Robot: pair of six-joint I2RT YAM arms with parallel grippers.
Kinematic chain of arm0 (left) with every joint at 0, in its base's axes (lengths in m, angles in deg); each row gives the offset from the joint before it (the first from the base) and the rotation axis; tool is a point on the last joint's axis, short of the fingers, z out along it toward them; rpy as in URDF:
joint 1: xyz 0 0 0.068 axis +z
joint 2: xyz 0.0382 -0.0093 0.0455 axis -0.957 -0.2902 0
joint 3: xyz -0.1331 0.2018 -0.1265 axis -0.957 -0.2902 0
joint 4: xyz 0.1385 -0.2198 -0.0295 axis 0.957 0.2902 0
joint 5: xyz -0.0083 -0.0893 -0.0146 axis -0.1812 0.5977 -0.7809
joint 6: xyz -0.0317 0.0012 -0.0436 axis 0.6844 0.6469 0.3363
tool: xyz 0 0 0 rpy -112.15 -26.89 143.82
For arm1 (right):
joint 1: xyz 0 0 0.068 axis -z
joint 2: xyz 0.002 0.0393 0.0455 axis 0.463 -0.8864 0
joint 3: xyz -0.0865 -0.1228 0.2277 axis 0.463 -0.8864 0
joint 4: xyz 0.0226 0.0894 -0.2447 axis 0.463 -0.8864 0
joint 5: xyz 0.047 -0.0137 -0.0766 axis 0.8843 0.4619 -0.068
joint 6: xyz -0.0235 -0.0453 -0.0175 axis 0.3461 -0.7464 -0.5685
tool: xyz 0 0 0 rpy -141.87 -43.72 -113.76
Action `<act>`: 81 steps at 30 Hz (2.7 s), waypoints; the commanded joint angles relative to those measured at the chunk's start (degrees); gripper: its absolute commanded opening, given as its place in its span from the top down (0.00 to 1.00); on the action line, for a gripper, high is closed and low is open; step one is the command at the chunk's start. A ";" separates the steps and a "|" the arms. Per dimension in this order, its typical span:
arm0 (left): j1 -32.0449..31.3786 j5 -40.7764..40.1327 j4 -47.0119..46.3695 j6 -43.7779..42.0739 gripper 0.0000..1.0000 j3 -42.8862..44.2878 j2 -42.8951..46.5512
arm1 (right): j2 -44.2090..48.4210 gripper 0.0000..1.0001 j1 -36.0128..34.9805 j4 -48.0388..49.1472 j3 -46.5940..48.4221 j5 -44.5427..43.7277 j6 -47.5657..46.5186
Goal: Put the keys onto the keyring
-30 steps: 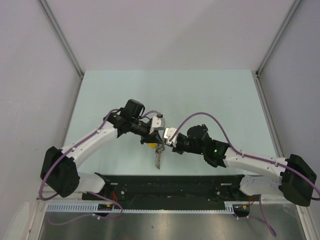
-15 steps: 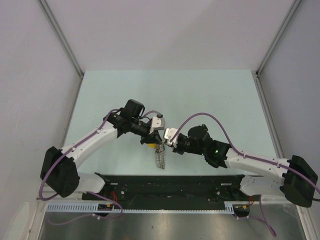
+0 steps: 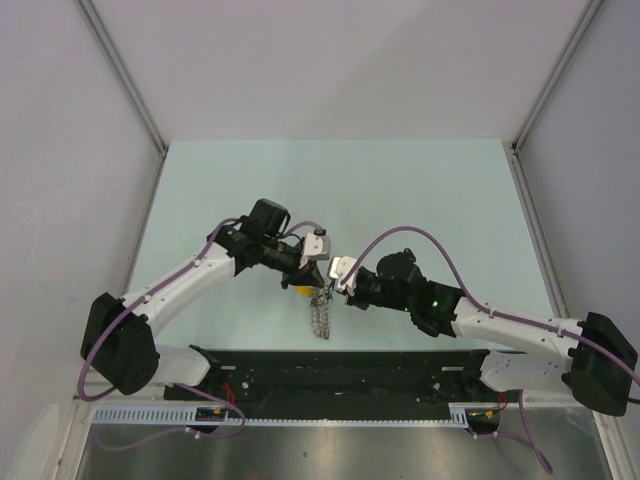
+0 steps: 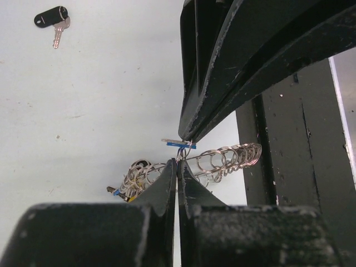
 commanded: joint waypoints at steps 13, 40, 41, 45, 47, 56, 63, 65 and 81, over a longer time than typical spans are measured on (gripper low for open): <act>-0.25 0.87 -38.30 33.01 1.00 -15.80 18.64 | 3.62 1.00 -1.38 3.79 -1.83 -0.89 4.79; -1.40 -17.32 -62.44 52.20 0.74 -37.44 31.12 | 3.45 1.00 -0.06 13.22 -4.74 -1.24 3.65; -1.40 -17.67 -60.51 51.07 0.71 -37.17 31.83 | 3.36 1.00 -0.06 12.51 -4.21 -0.80 3.30; -1.31 -19.60 -50.67 45.01 0.64 -34.11 34.21 | 2.40 1.00 -0.15 10.31 -2.98 -0.18 2.42; -1.22 -19.43 -42.85 38.79 0.62 -30.16 33.52 | 2.05 1.00 -0.15 9.52 -2.45 -0.09 1.89; 0.89 -7.93 -10.09 8.30 0.51 -9.68 18.76 | 2.66 1.00 -0.32 7.32 -1.48 -0.10 1.10; 0.28 -2.56 3.39 -0.80 0.54 1.49 5.31 | 2.57 1.00 -0.59 6.88 -1.31 -0.18 0.84; -0.34 -2.21 4.45 -2.03 0.55 2.90 3.54 | 2.48 1.00 -0.67 6.79 -1.31 -0.27 0.84; -2.45 0.52 4.02 -1.42 0.59 3.79 0.64 | 2.48 1.00 -0.76 6.35 -1.22 -0.36 0.92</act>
